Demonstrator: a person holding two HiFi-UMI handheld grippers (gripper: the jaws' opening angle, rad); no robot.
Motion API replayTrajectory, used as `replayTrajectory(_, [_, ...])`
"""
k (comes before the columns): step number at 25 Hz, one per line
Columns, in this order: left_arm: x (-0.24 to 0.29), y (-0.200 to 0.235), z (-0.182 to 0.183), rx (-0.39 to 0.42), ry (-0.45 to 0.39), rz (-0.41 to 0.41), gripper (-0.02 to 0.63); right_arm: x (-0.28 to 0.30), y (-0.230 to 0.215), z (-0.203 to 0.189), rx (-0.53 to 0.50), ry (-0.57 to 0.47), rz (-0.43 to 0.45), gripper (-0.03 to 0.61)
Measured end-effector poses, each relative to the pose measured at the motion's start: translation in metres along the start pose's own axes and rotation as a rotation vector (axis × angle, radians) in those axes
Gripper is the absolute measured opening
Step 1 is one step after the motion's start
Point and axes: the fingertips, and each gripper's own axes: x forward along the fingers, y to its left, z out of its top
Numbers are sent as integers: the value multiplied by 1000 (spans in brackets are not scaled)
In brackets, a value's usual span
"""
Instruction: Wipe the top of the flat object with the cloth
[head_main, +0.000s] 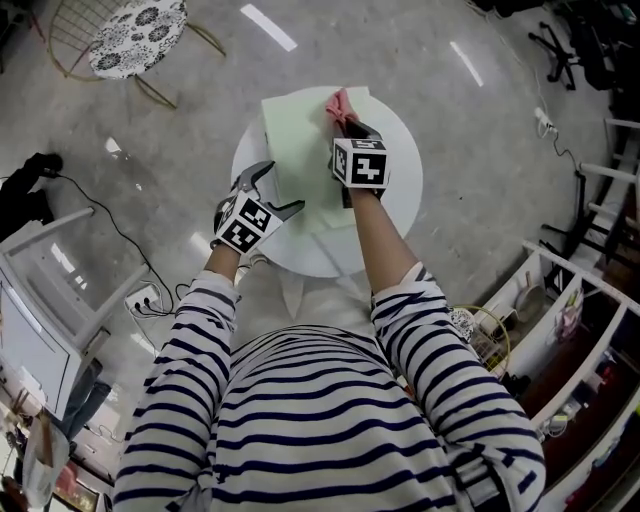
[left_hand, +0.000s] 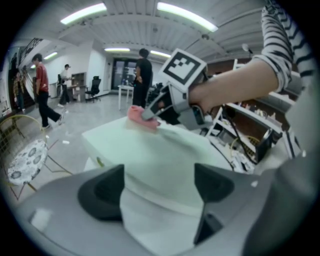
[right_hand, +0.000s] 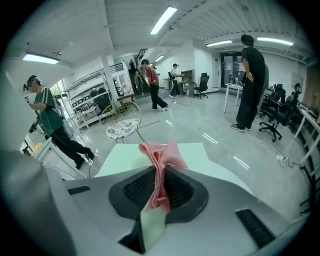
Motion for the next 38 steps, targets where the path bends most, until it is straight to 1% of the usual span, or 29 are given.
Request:
replayTrajectory(10, [-3,-3,3,12,-11,-1,425,2,58,-6,-13,7,133,46])
replayTrajectory(15, [-11,-6,8,17,-30,5,425,2,78,-9,-10,14,185,46])
replayTrajectory(20, [-20,-8,4,12,-32,7,425,0,99,-13,-7,24,248,46])
replayTrajectory(25, [-23,-6,-3,1,-23,10,425,-12,124,-8,50,-8,363,46])
replayTrajectory(27, [-24,-6,-6,1,-17,10,425,-20,132,-8,72,-20,391,46])
replayTrajectory(34, [-25,-14,-14,-4,11,4,425,-38,139,-22,123,-3,423,46])
replayTrajectory(38, [-21,-13,-12,1,-2,7,425,-34,138,-36,155,28,441,46])
